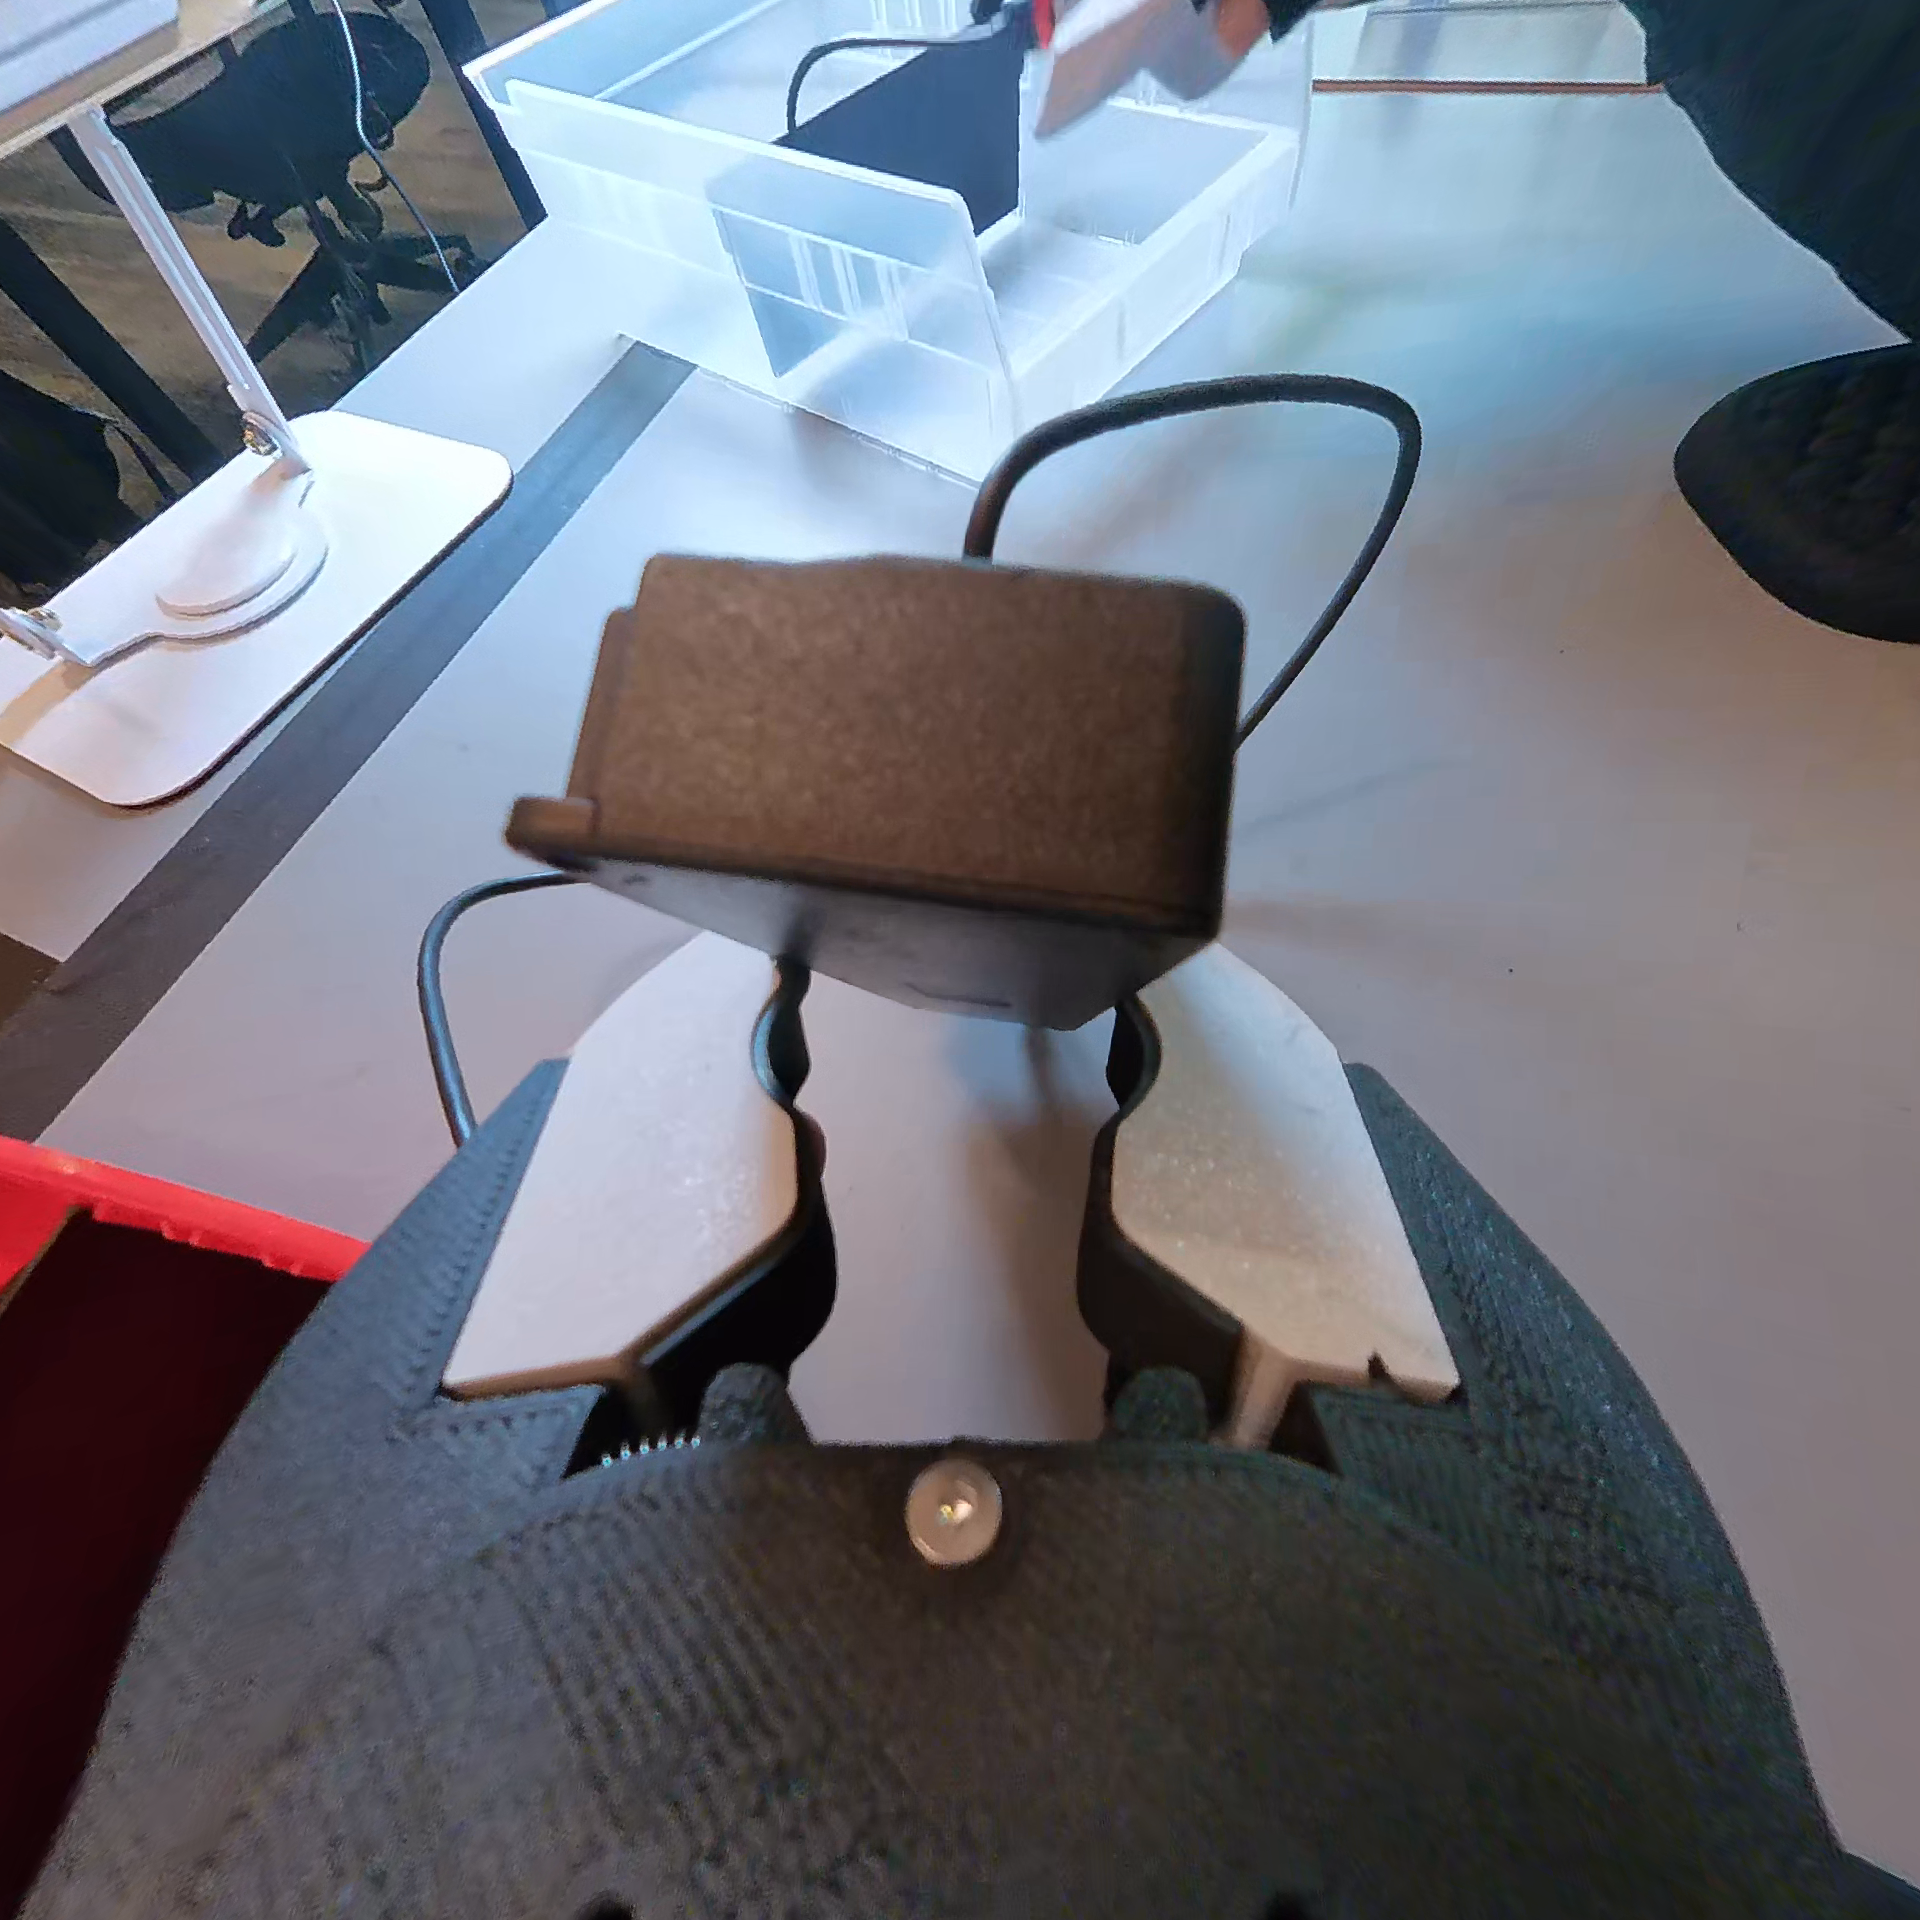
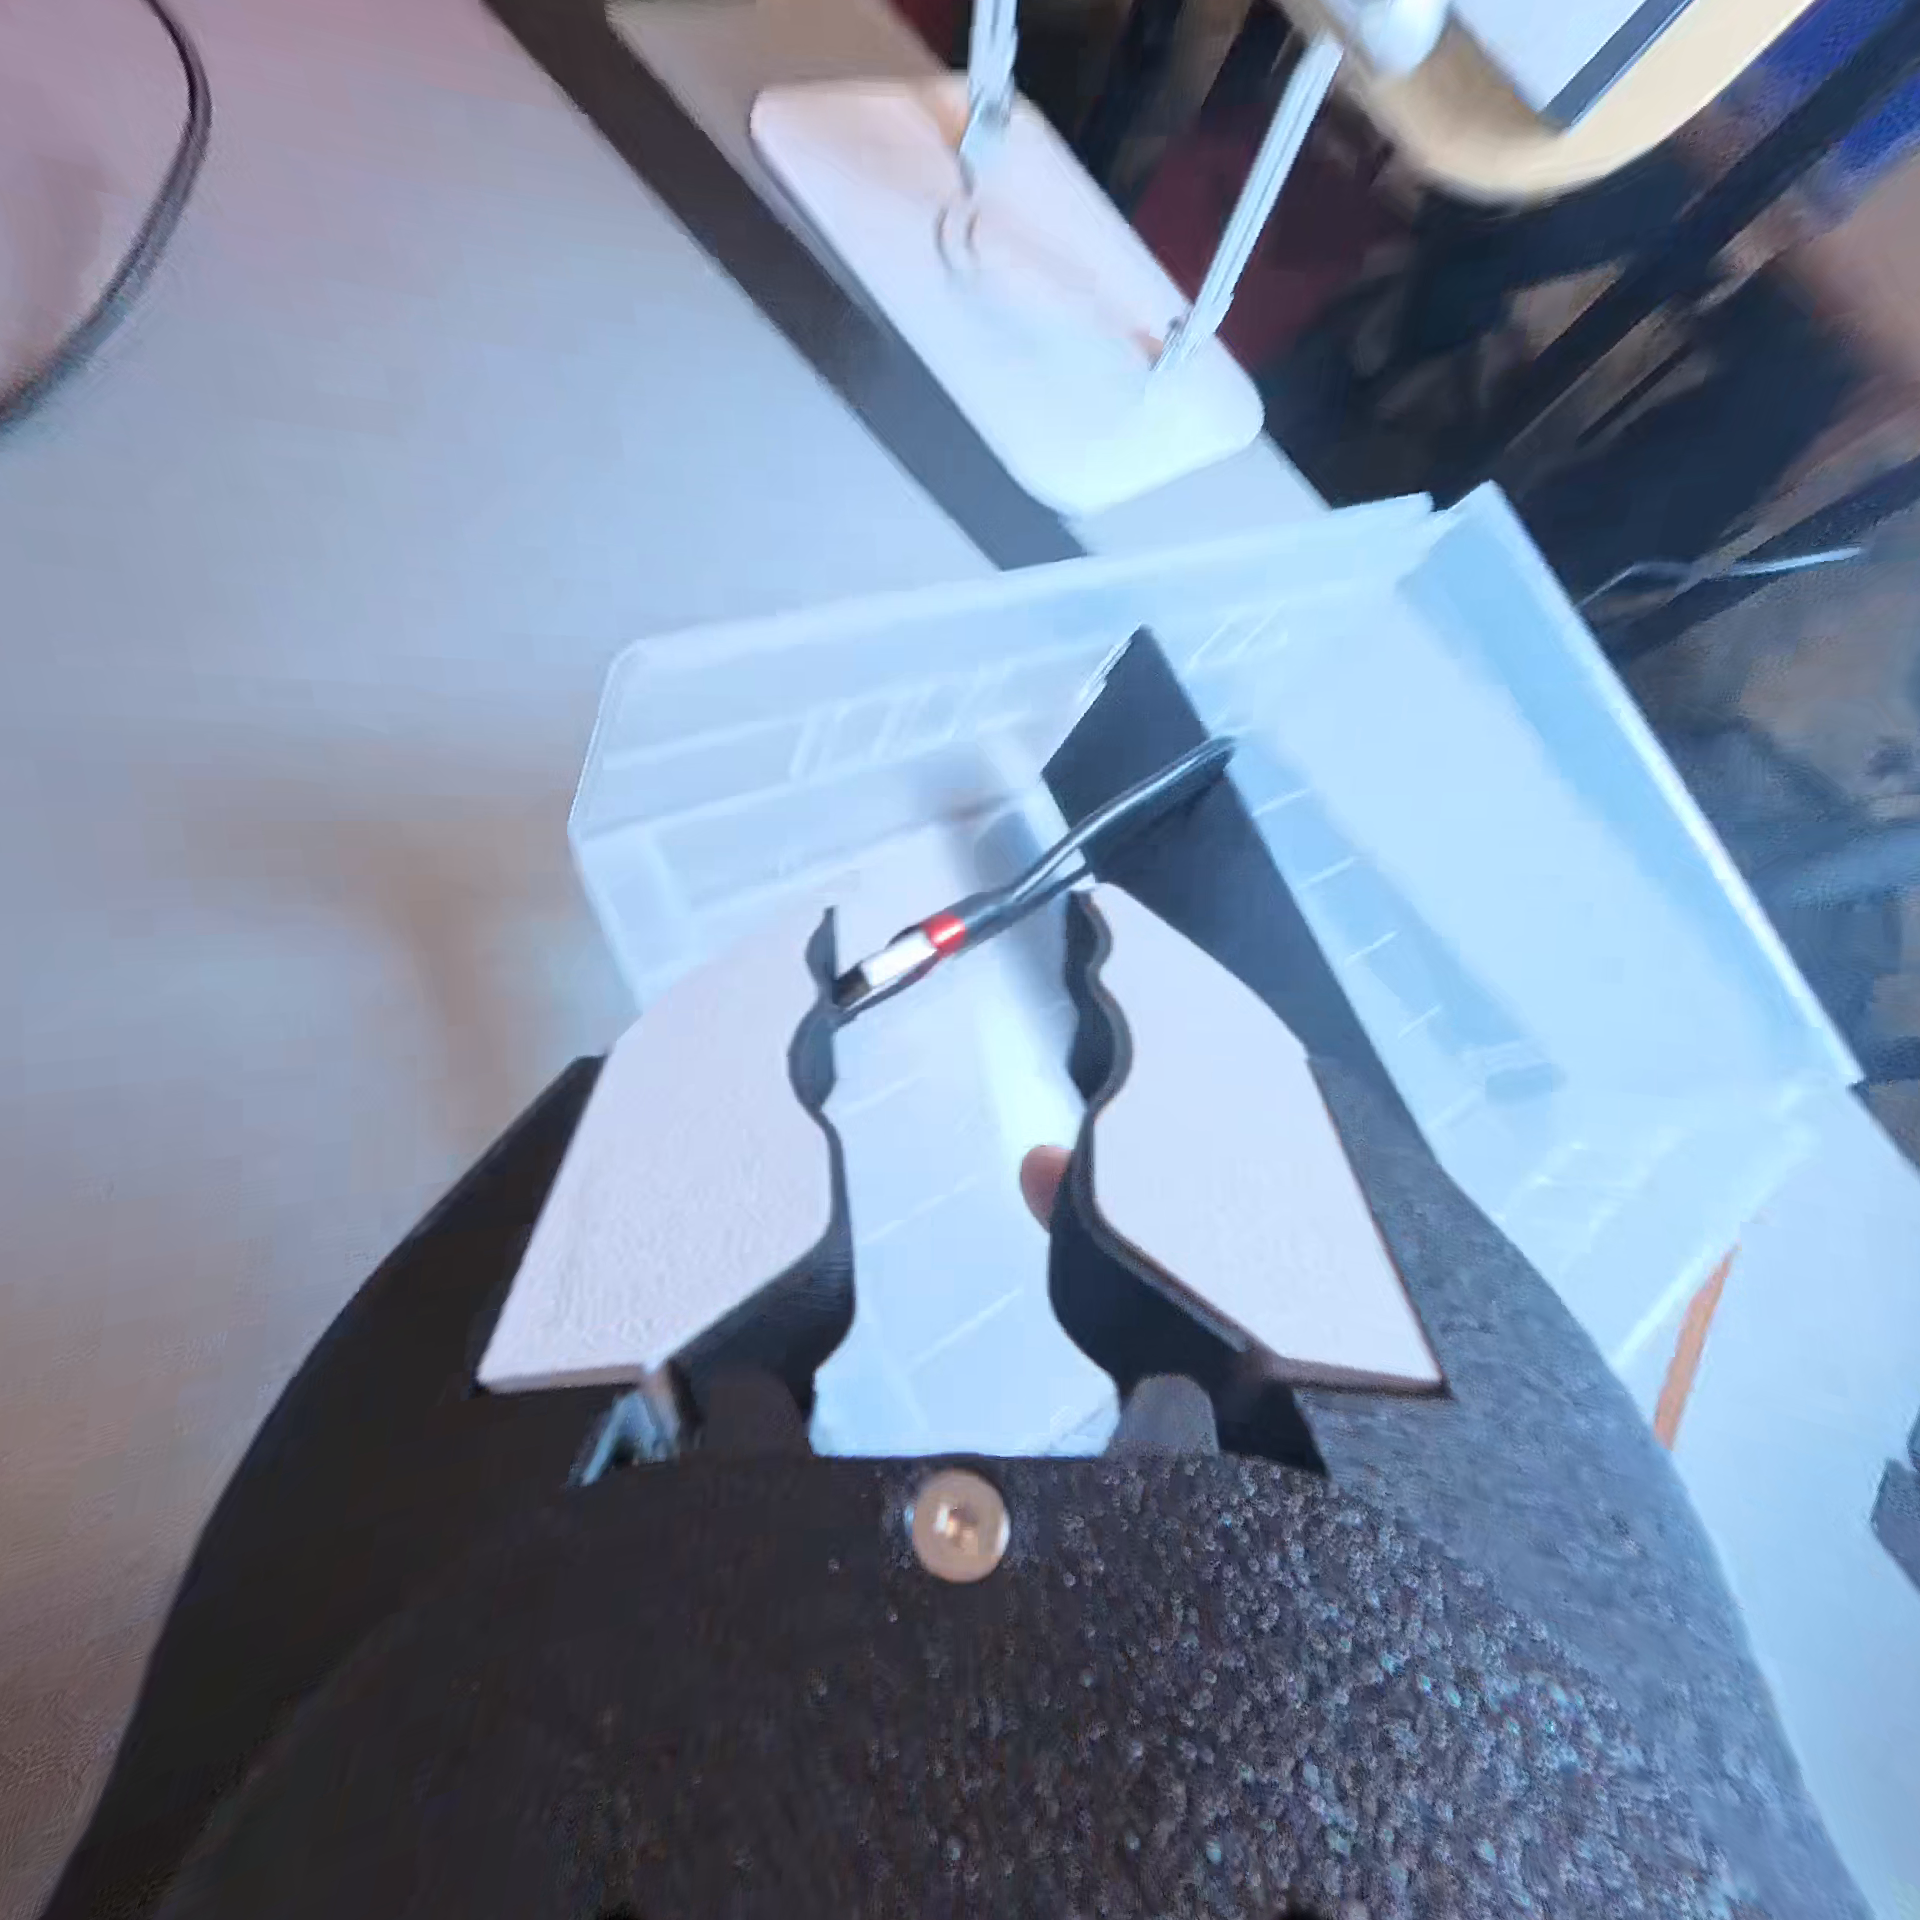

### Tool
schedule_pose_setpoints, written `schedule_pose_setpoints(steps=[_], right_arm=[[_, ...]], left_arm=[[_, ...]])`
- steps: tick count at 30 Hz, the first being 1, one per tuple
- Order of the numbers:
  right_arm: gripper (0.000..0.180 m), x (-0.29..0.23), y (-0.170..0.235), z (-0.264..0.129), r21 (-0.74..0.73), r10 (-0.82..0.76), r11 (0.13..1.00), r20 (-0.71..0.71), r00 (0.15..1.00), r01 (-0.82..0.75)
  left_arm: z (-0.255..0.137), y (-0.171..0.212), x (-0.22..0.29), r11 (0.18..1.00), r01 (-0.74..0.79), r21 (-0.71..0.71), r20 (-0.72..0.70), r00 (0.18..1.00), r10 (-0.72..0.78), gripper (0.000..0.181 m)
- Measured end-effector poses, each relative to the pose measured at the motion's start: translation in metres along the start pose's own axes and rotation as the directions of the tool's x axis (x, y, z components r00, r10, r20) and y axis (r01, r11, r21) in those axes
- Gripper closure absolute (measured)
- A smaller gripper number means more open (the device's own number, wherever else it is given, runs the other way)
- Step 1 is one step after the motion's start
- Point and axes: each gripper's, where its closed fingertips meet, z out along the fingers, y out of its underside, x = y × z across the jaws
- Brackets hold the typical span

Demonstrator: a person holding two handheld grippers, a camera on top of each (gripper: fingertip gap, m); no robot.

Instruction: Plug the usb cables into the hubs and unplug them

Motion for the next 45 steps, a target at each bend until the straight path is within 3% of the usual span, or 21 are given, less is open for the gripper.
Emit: schedule_pose_setpoints(steps=[2, 4, 8, 11, 14, 18, 20, 26, 28, 30, 32, 34, 35, 37, 39, 41, 45], right_arm=[[0.116, -0.002, 0.002, -0.002, -0.047, 0.023, 0.999, 0.014, 1.0, -0.022], [0.107, 0.005, -0.005, -0.014, -0.047, 0.043, 0.998, -0.023, 0.999, -0.044], [0.11, 0.01, -0.046, -0.049, 0.106, 0.027, 0.994, -0.098, 0.995, -0.017], [0.114, -0.036, -0.085, -0.068, 0.233, -0.044, 0.972, 0.06, 0.997, 0.028], [0.112, -0.112, -0.104, -0.075, 0.259, -0.202, 0.958, 0.307, 0.93, 0.123], [0.126, -0.164, -0.096, -0.043, 0.227, -0.369, 0.926, 0.375, 0.85, 0.301], [0.134, -0.168, -0.092, -0.012, 0.205, -0.327, 0.942, 0.366, 0.871, 0.268], [0.128, -0.209, -0.087, 0.066, 0.123, -0.156, 0.986, 0.413, 0.897, 0.115], [0.118, -0.24, -0.083, 0.073, 0.117, -0.186, 0.982, 0.518, 0.835, 0.146], [0.11, -0.271, -0.081, 0.064, 0.201, -0.31, 0.951, 0.592, 0.744, 0.236], [0.11, -0.297, -0.08, 0.051, 0.262, -0.384, 0.923, 0.638, 0.668, 0.28], [0.116, -0.313, -0.081, 0.049, 0.296, -0.425, 0.905, 0.629, 0.651, 0.305], [0.128, -0.315, -0.079, 0.054, 0.29, -0.447, 0.894, 0.598, 0.665, 0.341], [0.175, -0.311, -0.074, 0.06, 0.275, -0.5, 0.865, 0.538, 0.678, 0.42], [0.175, -0.299, -0.072, 0.05, 0.262, -0.509, 0.858, 0.551, 0.661, 0.442], [0.175, -0.261, -0.085, 0.037, 0.244, -0.484, 0.875, 0.489, 0.725, 0.419], [0.175, -0.161, -0.132, -0.014, 0.337, -0.407, 0.881, 0.18, 0.895, 0.333]], left_arm=[[0.0, 0.0, 0.0, 1.0, 0.002, 0.006, -0.002, 1.0, -0.002, 0.124], [0.0, 0.0, 0.0, 1.0, 0.007, 0.01, -0.008, 1.0, -0.007, 0.124], [0.001, -0.002, 0.003, 1.0, 0.011, 0.025, -0.024, 1.0, -0.01, 0.124], [0.004, -0.005, 0.008, 0.999, 0.013, 0.038, -0.042, 0.999, -0.011, 0.124], [0.004, -0.011, 0.016, 0.998, -0.013, 0.069, -0.066, 0.998, 0.017, 0.124], [-0.007, -0.025, 0.03, 0.988, -0.016, 0.156, -0.16, 0.986, 0.041, 0.124], [-0.024, -0.036, 0.039, 0.971, 0.022, 0.24, -0.256, 0.966, 0.041, 0.125], [-0.067, -0.048, 0.058, 0.933, 0.116, 0.341, -0.48, 0.875, 0.067, 0.125], [-0.068, -0.048, 0.056, 0.927, 0.128, 0.353, -0.48, 0.875, 0.062, 0.124], [-0.067, -0.044, 0.053, 0.932, 0.129, 0.338, -0.472, 0.88, 0.05, 0.124], [-0.068, -0.043, 0.05, 0.931, 0.133, 0.34, -0.47, 0.881, 0.046, 0.124], [-0.073, -0.045, 0.048, 0.918, 0.159, 0.362, -0.485, 0.873, 0.04, 0.125], [-0.075, -0.047, 0.047, 0.911, 0.173, 0.374, -0.492, 0.87, 0.036, 0.124], [-0.077, -0.048, 0.042, 0.903, 0.185, 0.388, -0.479, 0.877, 0.026, 0.124], [-0.075, -0.047, 0.028, 0.899, 0.185, 0.398, -0.41, 0.912, -0.006, 0.125], [-0.076, -0.046, 0.01, 0.891, 0.202, 0.405, -0.331, 0.941, -0.063, 0.125], [-0.087, -0.046, -0.02, 0.848, 0.261, 0.462, -0.252, 0.955, -0.157, 0.125]])
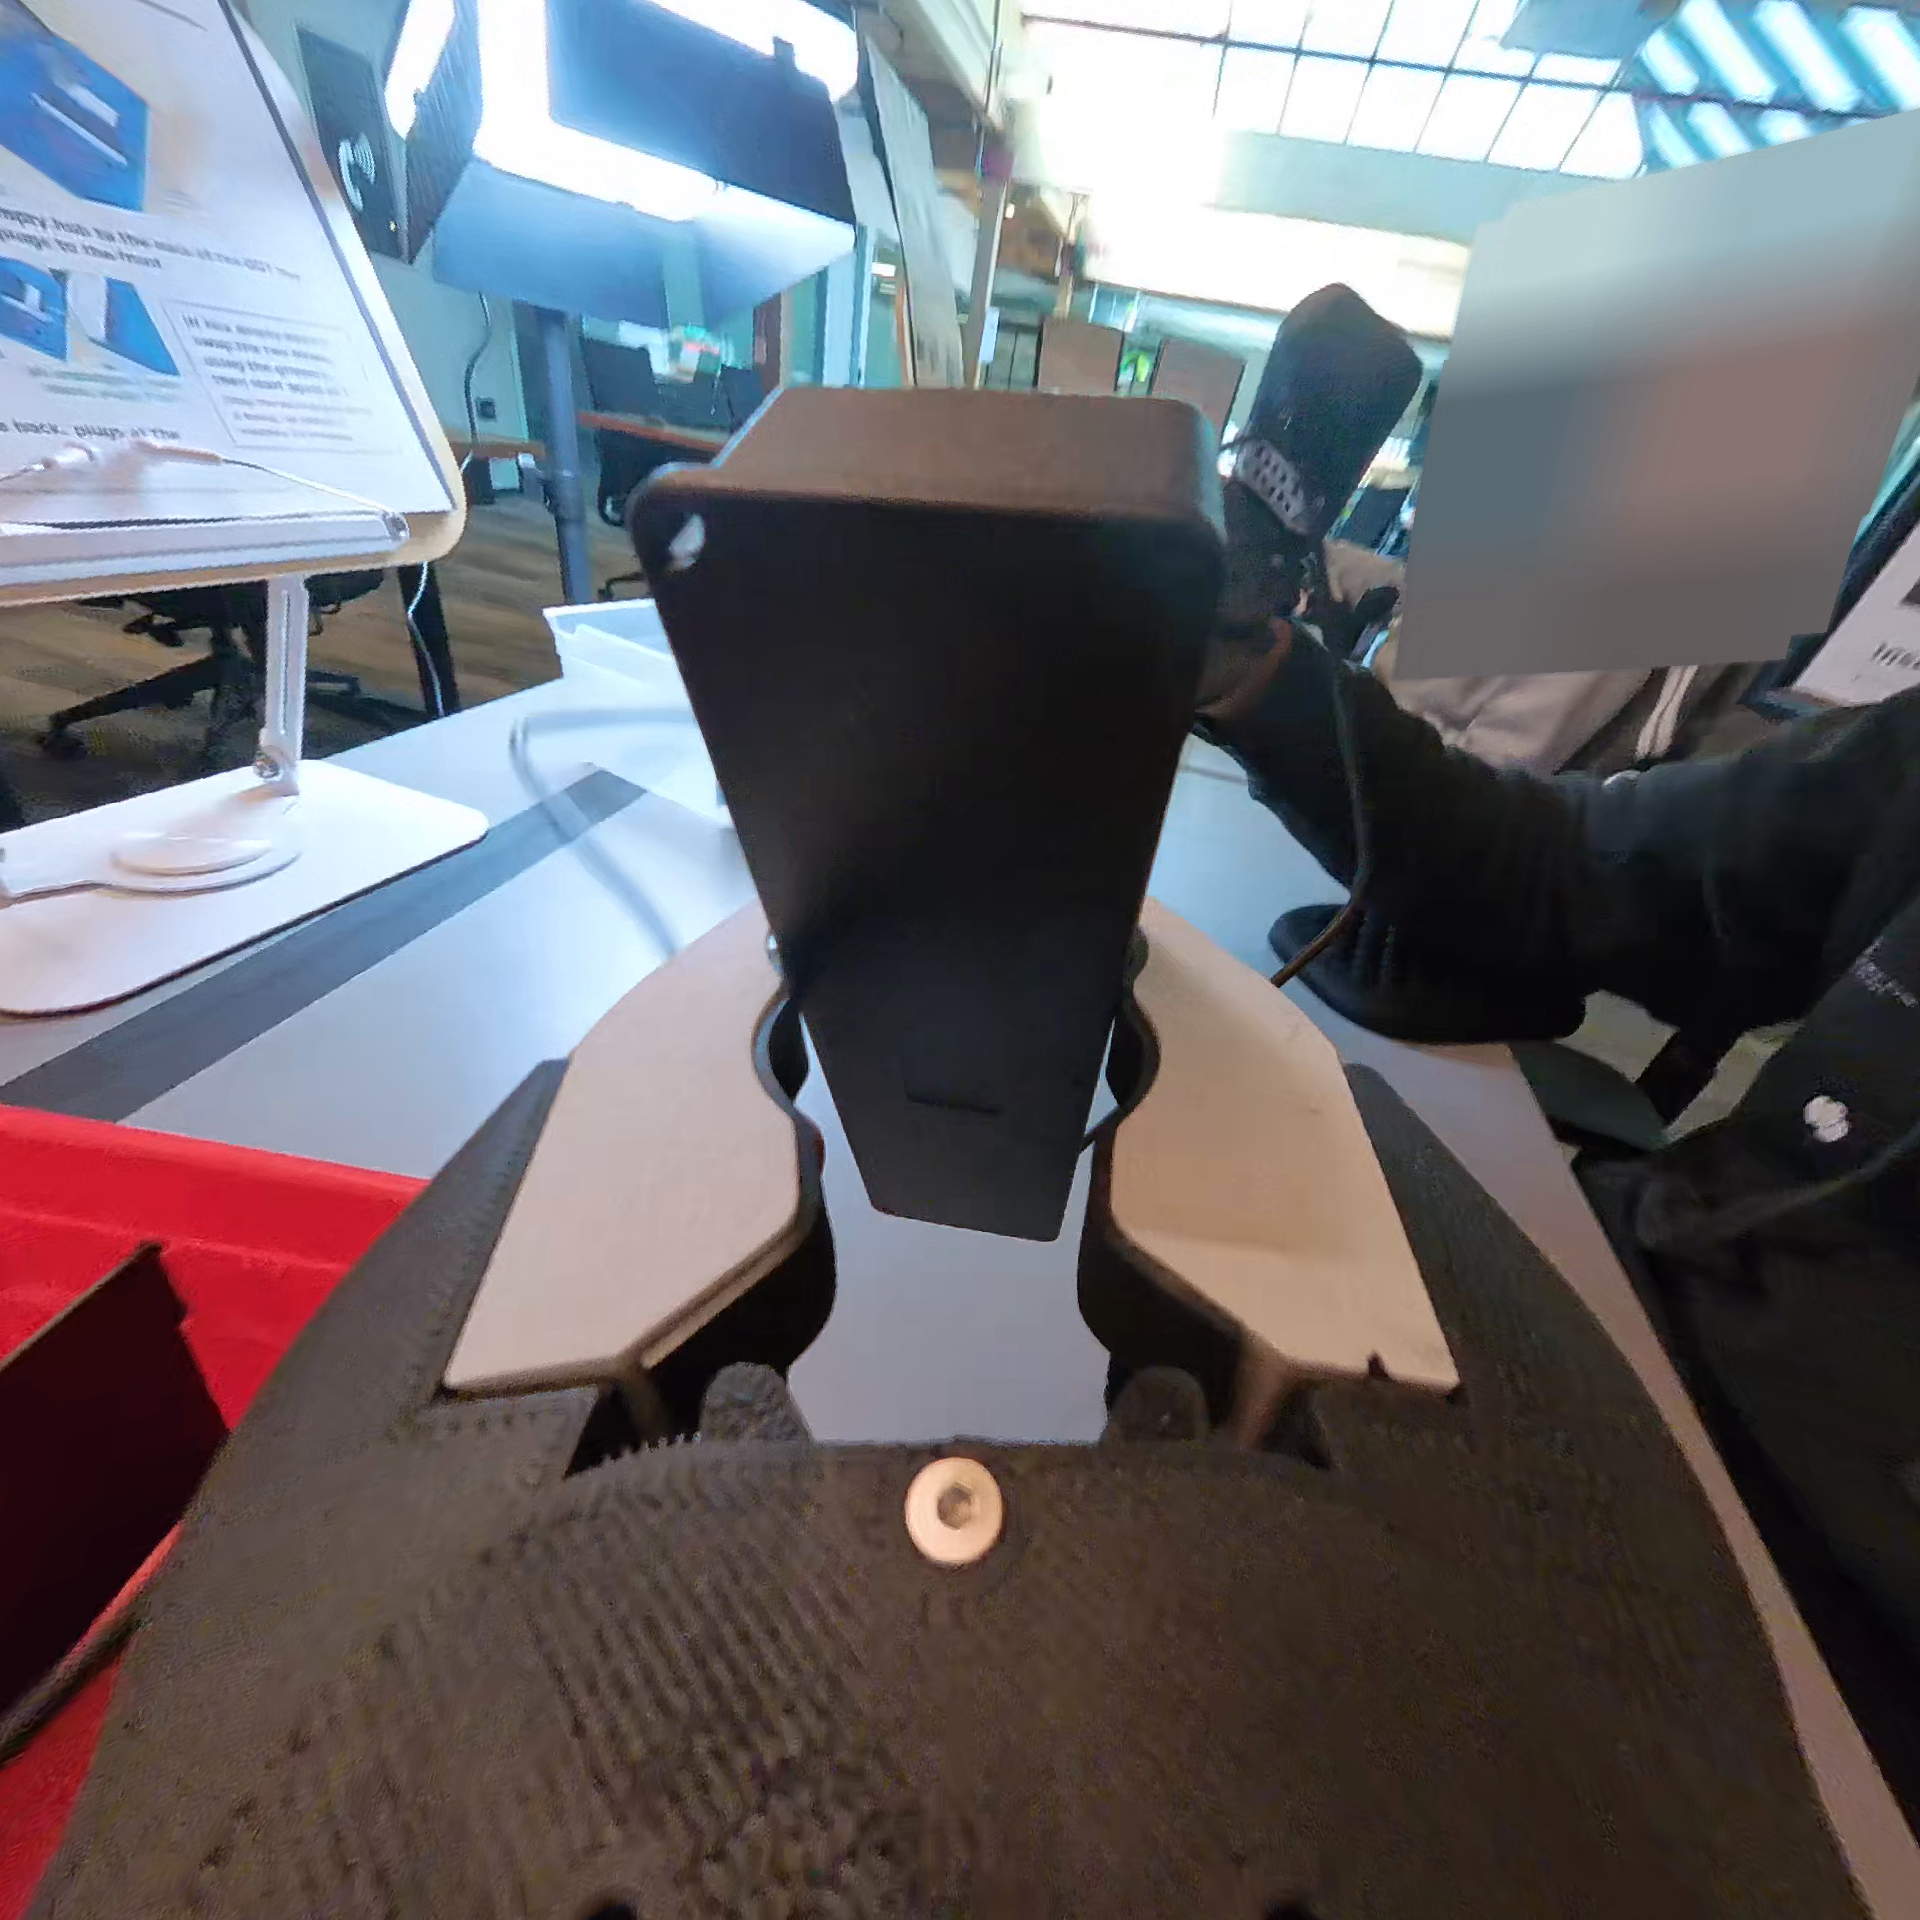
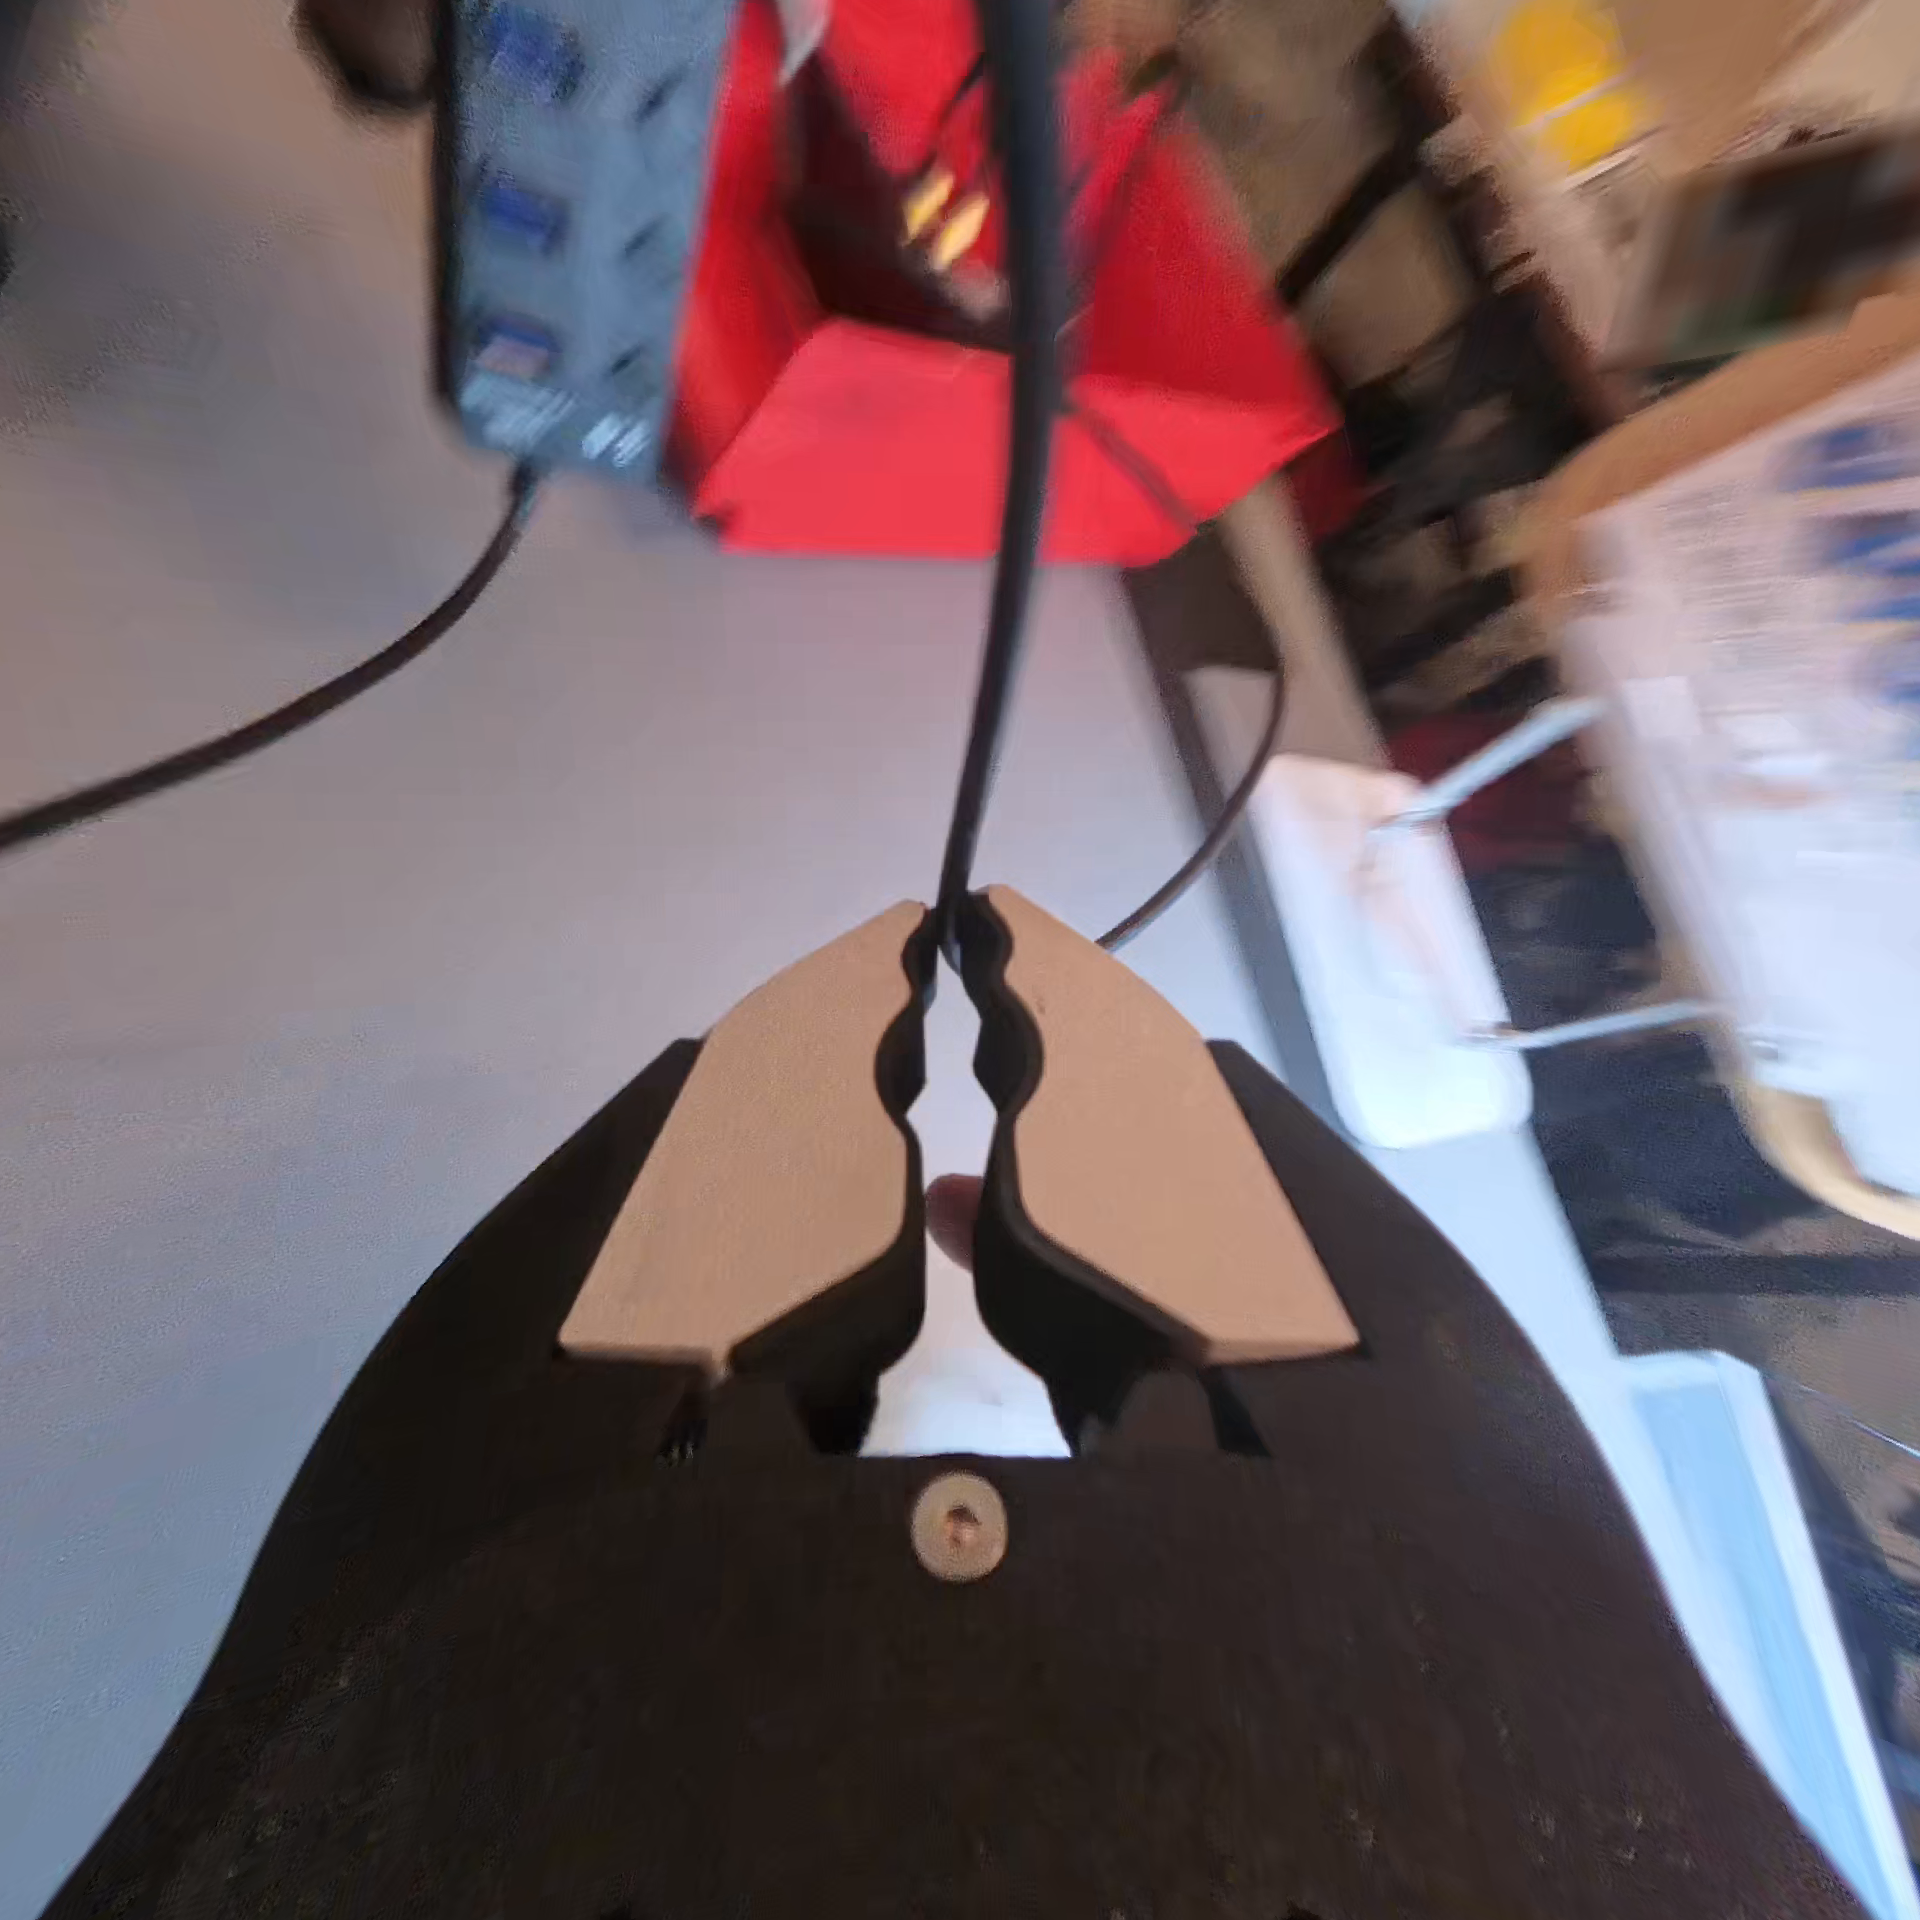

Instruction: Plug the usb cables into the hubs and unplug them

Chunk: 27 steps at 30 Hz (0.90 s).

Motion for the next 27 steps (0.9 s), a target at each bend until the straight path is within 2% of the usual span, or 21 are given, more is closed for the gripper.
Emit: schedule_pose_setpoints(steps=[2, 5, 9, 18, 21, 27], right_arm=[[0.175, 0.04, -0.028, -0.044, 0.159, 0.024, 0.987, -0.2, 0.979, 0.008], [0.174, 0.07, -0.062, -0.105, 0.289, 0.019, 0.95, -0.436, 0.9, 0.12], [0.174, 0.074, -0.099, -0.163, 0.41, 0.056, 0.88, -0.589, 0.806, 0.239], [0.172, 0.048, -0.152, -0.277, 0.604, 0.187, 0.659, -0.708, 0.681, 0.448], [0.172, 0.038, -0.157, -0.306, 0.645, 0.223, 0.602, -0.701, 0.677, 0.47], [0.172, 0.036, -0.155, -0.325, 0.7, 0.249, 0.567, -0.648, 0.719, 0.434]], left_arm=[[0.0, -0.003, 0.004, 1.0, 0.02, 0.024, -0.035, 0.999, -0.019, 0.124], [0.013, 0.004, 0.016, 1.0, 0.002, 0.002, -0.078, 0.997, -0.001, 0.124], [0.035, 0.021, 0.027, 0.998, -0.009, -0.063, -0.107, 0.994, 0.002, 0.125], [0.069, 0.036, 0.046, 0.994, 0.086, -0.073, -0.175, 0.98, -0.097, 0.124], [0.076, 0.037, 0.059, 0.993, 0.097, -0.069, -0.227, 0.968, -0.111, 0.125], [0.084, 0.04, 0.071, 0.991, 0.095, -0.093, -0.264, 0.957, -0.116, 0.124]])
